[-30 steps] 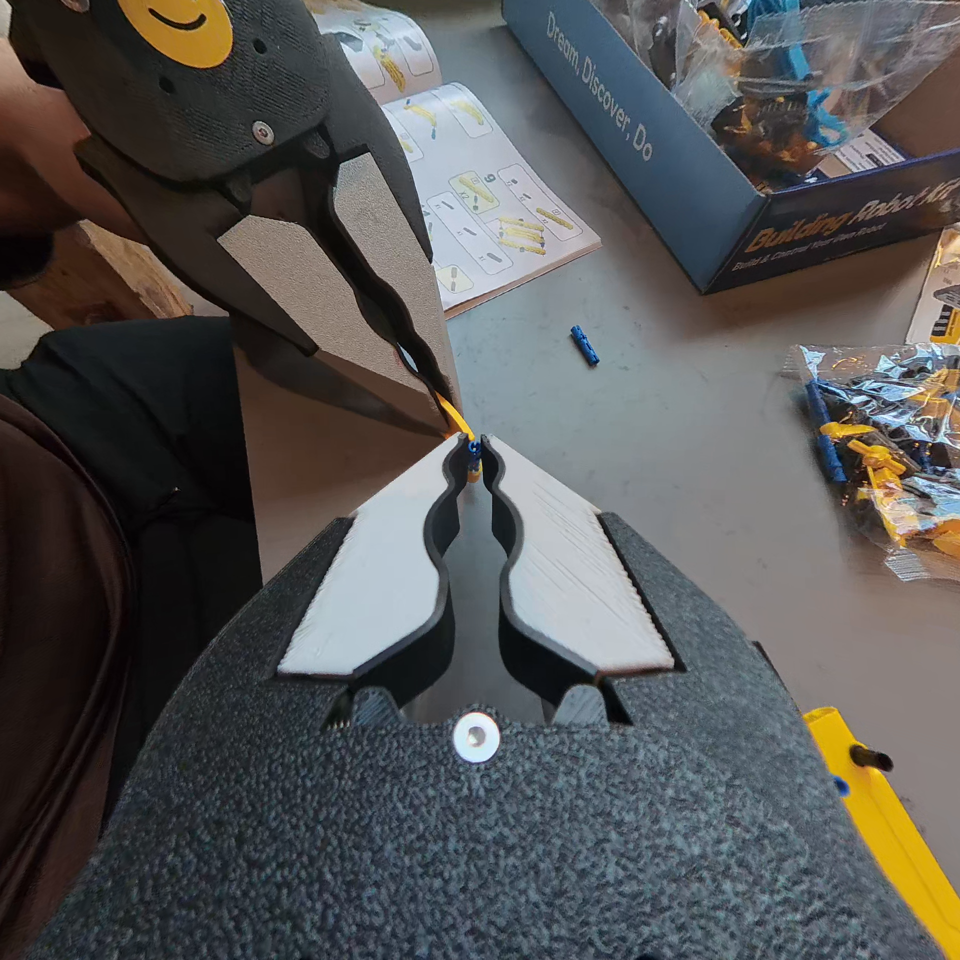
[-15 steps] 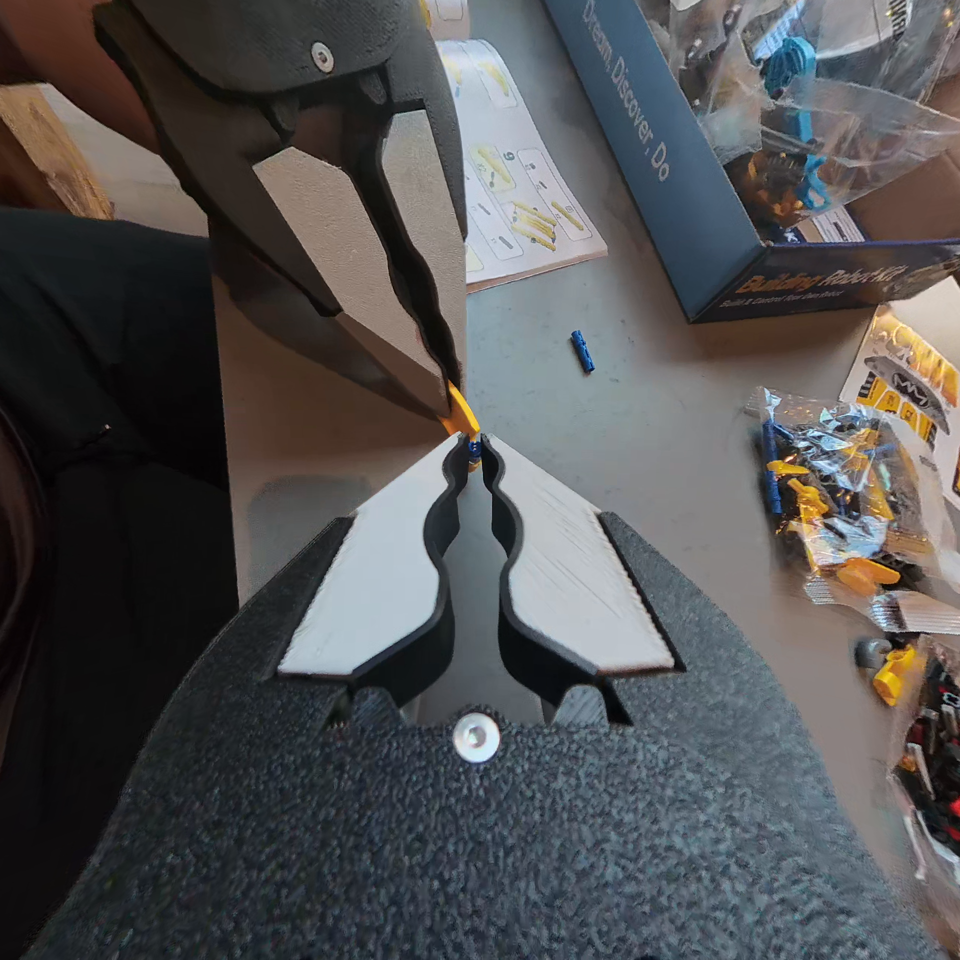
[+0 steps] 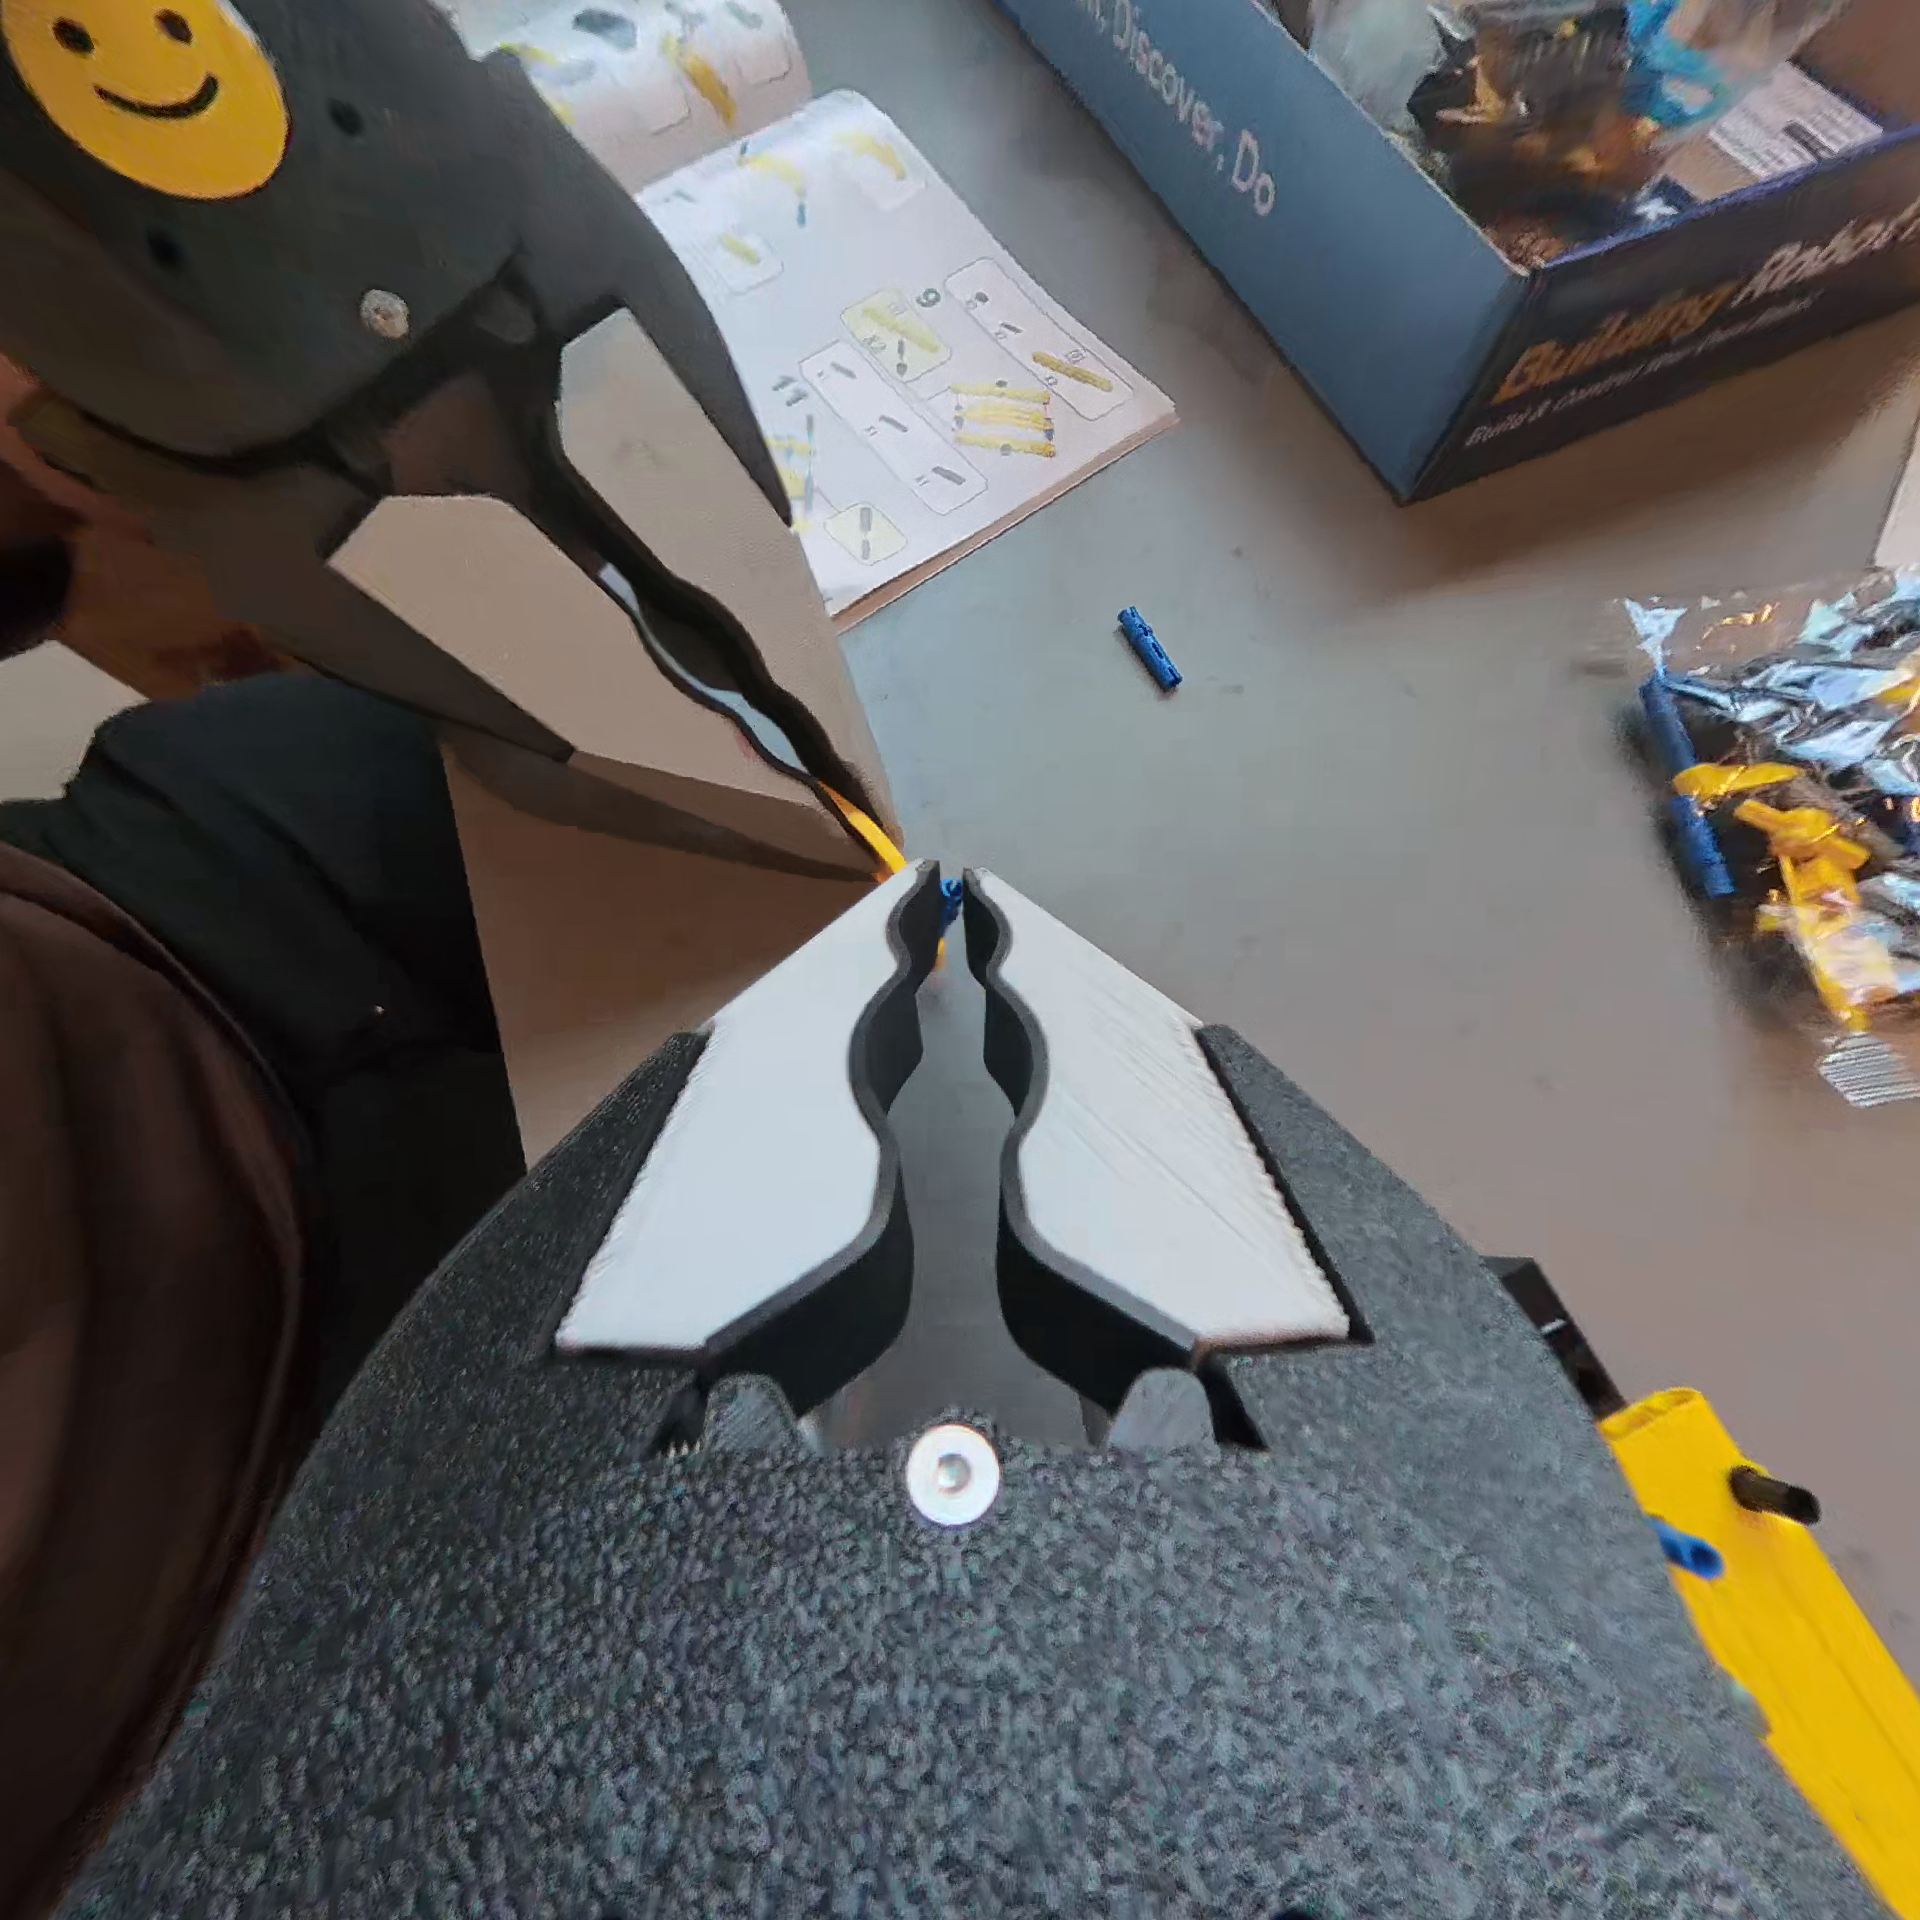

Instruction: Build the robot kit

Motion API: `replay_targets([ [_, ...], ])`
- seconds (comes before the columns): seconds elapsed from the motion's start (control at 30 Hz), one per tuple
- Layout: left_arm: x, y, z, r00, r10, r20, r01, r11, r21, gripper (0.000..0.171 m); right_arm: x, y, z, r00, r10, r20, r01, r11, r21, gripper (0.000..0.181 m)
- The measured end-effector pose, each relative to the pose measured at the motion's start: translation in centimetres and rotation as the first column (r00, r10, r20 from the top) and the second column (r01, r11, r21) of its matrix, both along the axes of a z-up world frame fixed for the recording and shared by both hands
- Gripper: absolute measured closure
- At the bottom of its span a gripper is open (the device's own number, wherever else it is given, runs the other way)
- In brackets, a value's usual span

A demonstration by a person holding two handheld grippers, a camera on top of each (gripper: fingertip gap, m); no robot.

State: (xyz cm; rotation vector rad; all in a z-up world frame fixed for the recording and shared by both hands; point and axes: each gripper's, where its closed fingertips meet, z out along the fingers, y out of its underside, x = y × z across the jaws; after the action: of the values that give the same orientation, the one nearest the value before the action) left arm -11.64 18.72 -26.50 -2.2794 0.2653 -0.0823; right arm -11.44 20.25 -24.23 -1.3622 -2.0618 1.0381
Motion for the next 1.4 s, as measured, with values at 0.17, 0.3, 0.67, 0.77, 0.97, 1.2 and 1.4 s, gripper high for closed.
replay_targets([
  [0.17,0.0,0.0,0.0,1.0,0.0,0.007,0.0,1.0,-0.001,0.171,0.5,0.3,0.0,0.999,0.037,-0.016,-0.037,0.999,0.009,0.178],
  [0.3,0.0,0.0,0.0,1.0,-0.002,0.023,0.002,1.0,-0.004,0.171,0.9,0.2,0.0,0.99,0.108,-0.091,-0.09,0.978,0.186,0.178],
  [0.67,-0.1,0.0,0.0,1.0,0.004,0.018,-0.004,1.0,-0.001,0.171,1.0,-0.4,0.0,0.97,0.203,-0.132,-0.131,0.899,0.418,0.178],
  [0.77,-0.1,0.0,0.0,1.0,0.005,0.014,-0.005,1.0,-0.001,0.171,0.8,-0.3,0.0,0.98,0.164,-0.11,-0.116,0.93,0.349,0.178],
  [0.97,-0.2,0.0,0.0,1.0,0.013,0.004,-0.013,1.0,0.0,0.171,0.8,-0.4,0.0,0.996,0.088,-0.021,-0.083,0.981,0.173,0.178],
  [1.2,-0.2,0.0,-0.1,1.0,0.015,0.001,-0.015,1.0,0.0,0.171,0.5,-0.1,-0.1,0.999,0.051,0.0,-0.051,0.995,0.084,0.178],
  [1.4,-0.2,0.1,-0.1,1.0,0.017,0.001,-0.017,1.0,0.0,0.171,0.3,-0.2,-0.5,0.998,0.067,-0.002,-0.067,0.99,0.125,0.178],
])
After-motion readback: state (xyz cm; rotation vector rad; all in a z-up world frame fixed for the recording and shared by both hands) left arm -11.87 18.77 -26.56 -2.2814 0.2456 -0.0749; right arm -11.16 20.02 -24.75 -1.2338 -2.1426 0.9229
